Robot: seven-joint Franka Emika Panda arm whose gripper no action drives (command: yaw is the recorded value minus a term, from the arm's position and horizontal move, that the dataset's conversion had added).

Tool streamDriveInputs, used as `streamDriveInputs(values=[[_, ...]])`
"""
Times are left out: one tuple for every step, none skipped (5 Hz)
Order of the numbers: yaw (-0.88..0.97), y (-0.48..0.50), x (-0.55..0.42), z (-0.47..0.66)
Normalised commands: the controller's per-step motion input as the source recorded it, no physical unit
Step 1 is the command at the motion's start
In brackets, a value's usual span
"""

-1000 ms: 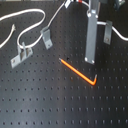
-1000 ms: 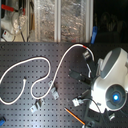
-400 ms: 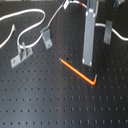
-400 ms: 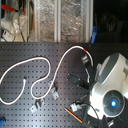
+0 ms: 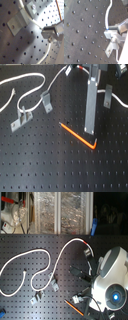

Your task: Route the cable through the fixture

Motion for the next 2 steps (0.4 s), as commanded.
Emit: streamDriveInputs(values=[[-0.09, 0.118, 0.162, 0.11], [0.0, 0.0, 0.0, 0.01]])
